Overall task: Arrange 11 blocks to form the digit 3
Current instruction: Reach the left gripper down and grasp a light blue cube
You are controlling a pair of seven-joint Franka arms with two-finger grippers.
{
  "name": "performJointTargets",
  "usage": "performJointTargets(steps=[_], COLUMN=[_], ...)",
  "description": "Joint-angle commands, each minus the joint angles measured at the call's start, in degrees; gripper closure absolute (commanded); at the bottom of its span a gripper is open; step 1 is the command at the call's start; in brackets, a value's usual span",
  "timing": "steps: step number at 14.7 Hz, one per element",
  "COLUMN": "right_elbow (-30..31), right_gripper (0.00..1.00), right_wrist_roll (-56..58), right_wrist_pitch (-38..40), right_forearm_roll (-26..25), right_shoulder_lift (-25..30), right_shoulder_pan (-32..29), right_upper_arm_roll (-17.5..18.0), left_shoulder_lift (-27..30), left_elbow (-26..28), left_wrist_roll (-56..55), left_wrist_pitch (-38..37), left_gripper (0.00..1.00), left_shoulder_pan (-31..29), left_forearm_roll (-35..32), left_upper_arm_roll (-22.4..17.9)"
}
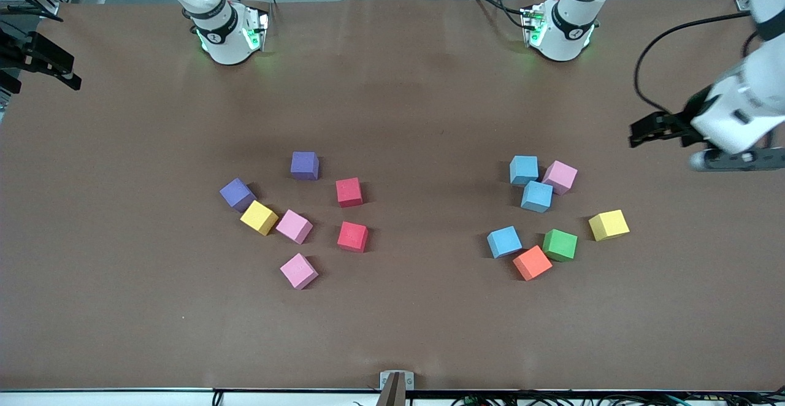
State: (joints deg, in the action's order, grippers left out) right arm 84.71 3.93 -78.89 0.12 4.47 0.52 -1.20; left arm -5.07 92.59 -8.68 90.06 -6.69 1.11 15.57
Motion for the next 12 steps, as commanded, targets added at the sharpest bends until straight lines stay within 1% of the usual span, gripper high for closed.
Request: performJointTargets(steps=[1, 4, 7, 9, 12], right_elbow=[1.0, 1.0, 1.0, 0.9, 0.9], right_gripper=[0.00, 0.00, 0.00, 0.00, 0.00], right_wrist_roll=[0.3, 0.2, -0.1, -0.2, -0.5], right_wrist_pitch=[-0.4, -0.3, -0.3, -0.4, -0.4], right_forearm_roll=[0.7, 0.7, 0.7, 1.1, 2.0], right_shoulder_lift=[0.7, 0.7, 0.7, 0.7, 0.8], right_shoulder_pan=[-0.3, -0.3, -0.2, -0.3, -0.4], right_upper_arm_roll=[0.1, 0.1, 0.1, 0.1, 0.1], left_shoulder_lift=[2.3, 2.2, 2.3, 2.5, 1.7], left_elbow=[9.7, 18.8, 29.2, 35.3, 41.2], left_wrist_roll=[-4.8, -12.4, -17.0, -18.2, -19.3], left_wrist_pitch=[7.1, 17.7, 30.7, 37.7, 46.0], left_gripper=[0.00, 0.00, 0.00, 0.00, 0.00], left_shoulder_pan=[-0.2, -0.2, -0.3, -0.2, -0.1], left_forearm_roll=[0.0, -0.6, -0.6, -0.7, -0.7], left_upper_arm_roll=[3.0, 7.5, 10.4, 11.8, 12.2])
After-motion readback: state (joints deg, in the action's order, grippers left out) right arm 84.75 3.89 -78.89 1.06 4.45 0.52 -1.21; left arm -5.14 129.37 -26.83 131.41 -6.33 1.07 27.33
